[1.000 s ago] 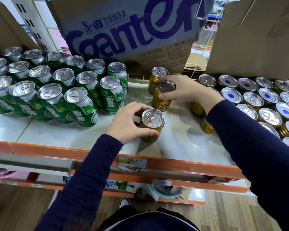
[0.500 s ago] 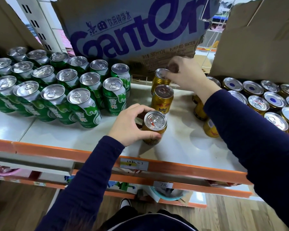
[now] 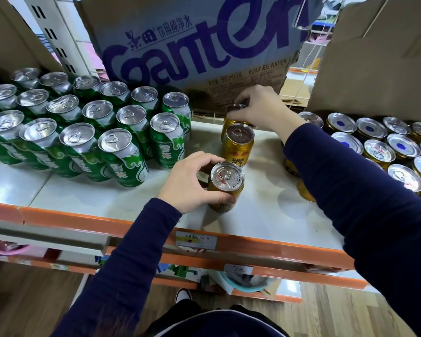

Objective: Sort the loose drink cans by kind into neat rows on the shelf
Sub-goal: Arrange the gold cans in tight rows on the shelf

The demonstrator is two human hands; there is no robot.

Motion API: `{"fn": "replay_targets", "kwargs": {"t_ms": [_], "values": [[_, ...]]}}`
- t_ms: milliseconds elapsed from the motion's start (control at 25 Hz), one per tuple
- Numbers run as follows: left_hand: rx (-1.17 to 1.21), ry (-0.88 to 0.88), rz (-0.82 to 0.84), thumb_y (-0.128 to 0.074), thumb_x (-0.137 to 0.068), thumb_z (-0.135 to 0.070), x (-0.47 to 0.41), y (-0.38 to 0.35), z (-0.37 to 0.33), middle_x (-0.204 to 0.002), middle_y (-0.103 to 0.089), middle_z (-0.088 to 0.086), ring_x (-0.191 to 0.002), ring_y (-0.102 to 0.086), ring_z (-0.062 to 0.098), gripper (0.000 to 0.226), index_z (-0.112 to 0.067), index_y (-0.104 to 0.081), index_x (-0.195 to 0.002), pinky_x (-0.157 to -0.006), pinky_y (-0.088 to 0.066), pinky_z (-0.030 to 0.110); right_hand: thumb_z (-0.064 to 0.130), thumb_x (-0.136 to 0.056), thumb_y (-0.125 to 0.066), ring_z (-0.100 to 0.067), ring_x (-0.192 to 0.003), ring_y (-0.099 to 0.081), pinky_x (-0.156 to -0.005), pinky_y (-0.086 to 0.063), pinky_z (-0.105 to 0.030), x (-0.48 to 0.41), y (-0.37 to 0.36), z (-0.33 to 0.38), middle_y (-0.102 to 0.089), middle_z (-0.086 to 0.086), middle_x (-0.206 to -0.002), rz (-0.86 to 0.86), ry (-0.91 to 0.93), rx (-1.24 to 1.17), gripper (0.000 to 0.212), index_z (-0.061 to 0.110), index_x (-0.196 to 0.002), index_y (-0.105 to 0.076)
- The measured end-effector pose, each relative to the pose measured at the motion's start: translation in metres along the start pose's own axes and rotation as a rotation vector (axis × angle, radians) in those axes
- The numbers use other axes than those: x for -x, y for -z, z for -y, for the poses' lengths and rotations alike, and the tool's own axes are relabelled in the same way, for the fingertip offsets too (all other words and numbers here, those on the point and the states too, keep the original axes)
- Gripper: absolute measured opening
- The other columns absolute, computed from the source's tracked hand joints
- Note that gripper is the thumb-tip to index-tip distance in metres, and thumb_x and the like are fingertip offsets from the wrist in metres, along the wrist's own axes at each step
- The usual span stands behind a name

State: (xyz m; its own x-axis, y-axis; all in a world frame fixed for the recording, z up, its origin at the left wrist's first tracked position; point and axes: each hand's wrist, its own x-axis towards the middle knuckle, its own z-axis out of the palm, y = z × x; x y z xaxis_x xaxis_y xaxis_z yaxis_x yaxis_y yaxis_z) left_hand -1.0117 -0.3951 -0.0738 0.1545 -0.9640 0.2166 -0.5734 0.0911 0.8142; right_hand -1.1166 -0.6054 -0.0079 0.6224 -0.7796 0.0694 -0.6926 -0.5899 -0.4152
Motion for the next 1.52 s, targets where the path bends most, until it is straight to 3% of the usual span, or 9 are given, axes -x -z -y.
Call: {"fn": "replay_targets", "kwargs": {"t_ms": [200,320,520,680,800,920,1080,1200,1520], "values": [[-0.004,-0.002,-0.005,-0.092,-0.052,-0.038,0.002,-0.001,0.0,-0.098,-0.062,-0.011,-0.089,-0.058,0.002,0.061,-0.033,-0.064,-0.106,-0.072,-0.041,0.006,0.049,-0.09,-0.053,-0.024,-0.099,-0.056,-0.071,-0.045,-0.026,0.012,0.0,-0.004,-0.062,-0.008,-0.115,0.024,-0.036,0.0,0.046,0.016,-0.122,-0.061],[0.011,0.004,-0.005,-0.092,-0.052,-0.038,0.002,-0.001,0.0,-0.099,-0.062,-0.01,-0.091,-0.059,0.002,0.062,-0.028,-0.067,-0.108,-0.073,-0.044,0.008,0.059,-0.08,-0.064,-0.018,-0.092,-0.053,-0.068,-0.04,-0.026,0.039,-0.002,-0.011,-0.058,-0.003,-0.104,-0.109,-0.035,-0.059,0.053,0.016,-0.112,-0.059],[-0.005,0.0,-0.009,-0.092,-0.052,-0.037,0.003,-0.001,-0.003,-0.098,-0.061,-0.011,-0.089,-0.056,-0.003,0.062,-0.027,-0.067,-0.108,-0.074,-0.038,0.003,0.047,-0.067,-0.081,-0.021,-0.107,-0.056,-0.082,-0.045,-0.029,0.06,-0.005,-0.005,-0.06,-0.005,-0.121,0.086,0.046,-0.049,0.072,0.018,-0.126,-0.053],[-0.028,-0.009,-0.024,-0.092,-0.053,-0.037,0.005,-0.001,-0.004,-0.097,-0.061,-0.012,-0.09,-0.056,-0.004,0.064,-0.025,-0.067,-0.11,-0.075,-0.04,0.004,0.047,-0.067,-0.082,-0.016,-0.094,-0.052,-0.073,-0.041,-0.028,0.062,-0.015,0.002,-0.06,-0.006,-0.119,-0.01,0.0,-0.067,0.074,0.016,-0.124,-0.046],[-0.059,-0.043,-0.061,-0.092,-0.051,-0.039,0.006,0.0,-0.006,-0.095,-0.063,-0.009,-0.089,-0.057,-0.002,0.065,-0.02,-0.069,-0.109,-0.075,-0.041,0.005,0.05,-0.072,-0.077,-0.018,-0.101,-0.053,-0.077,-0.04,-0.027,0.065,-0.016,0.003,-0.058,-0.007,-0.126,0.014,-0.031,-0.092,0.075,0.016,-0.129,-0.043],[-0.067,-0.053,-0.117,-0.091,-0.049,-0.046,-0.005,0.002,-0.01,-0.098,-0.066,-0.008,-0.09,-0.058,0.0,0.066,-0.021,-0.069,-0.106,-0.079,-0.043,0.008,0.047,-0.086,-0.064,-0.019,-0.102,-0.057,-0.078,-0.039,-0.025,0.081,-0.013,-0.008,-0.061,-0.005,-0.121,-0.041,-0.068,-0.132,0.054,0.017,-0.129,-0.048],[-0.052,0.009,-0.14,-0.091,-0.05,-0.044,-0.026,-0.004,-0.012,-0.1,-0.066,-0.01,-0.089,-0.059,-0.003,0.065,-0.02,-0.067,-0.106,-0.082,-0.045,0.011,0.014,-0.091,-0.058,-0.022,-0.09,-0.061,-0.074,-0.039,-0.02,0.125,-0.017,-0.024,-0.068,-0.006,-0.101,-0.212,0.021,-0.14,0.017,0.009,-0.107,-0.065],[-0.04,0.017,-0.08,-0.09,-0.055,-0.04,-0.026,-0.008,-0.006,-0.103,-0.068,-0.009,-0.093,-0.06,-0.002,0.063,-0.021,-0.066,-0.11,-0.082,-0.044,0.008,0.003,-0.088,-0.058,-0.025,-0.089,-0.062,-0.077,-0.046,-0.028,0.159,-0.035,-0.033,-0.068,-0.01,-0.095,-0.163,0.081,-0.103,0.016,0.004,-0.1,-0.068],[-0.162,-0.063,-0.031,-0.084,-0.065,-0.042,-0.03,-0.005,-0.004,-0.105,-0.053,-0.004,-0.095,-0.049,0.006,0.069,-0.016,-0.063,-0.126,-0.079,-0.031,-0.002,0.004,-0.074,-0.069,-0.036,-0.086,-0.057,-0.073,-0.048,-0.039,0.198,-0.076,-0.048,-0.058,-0.014,-0.088,-0.1,0.079,0.026,0.014,0.003,-0.088,-0.067]]}}
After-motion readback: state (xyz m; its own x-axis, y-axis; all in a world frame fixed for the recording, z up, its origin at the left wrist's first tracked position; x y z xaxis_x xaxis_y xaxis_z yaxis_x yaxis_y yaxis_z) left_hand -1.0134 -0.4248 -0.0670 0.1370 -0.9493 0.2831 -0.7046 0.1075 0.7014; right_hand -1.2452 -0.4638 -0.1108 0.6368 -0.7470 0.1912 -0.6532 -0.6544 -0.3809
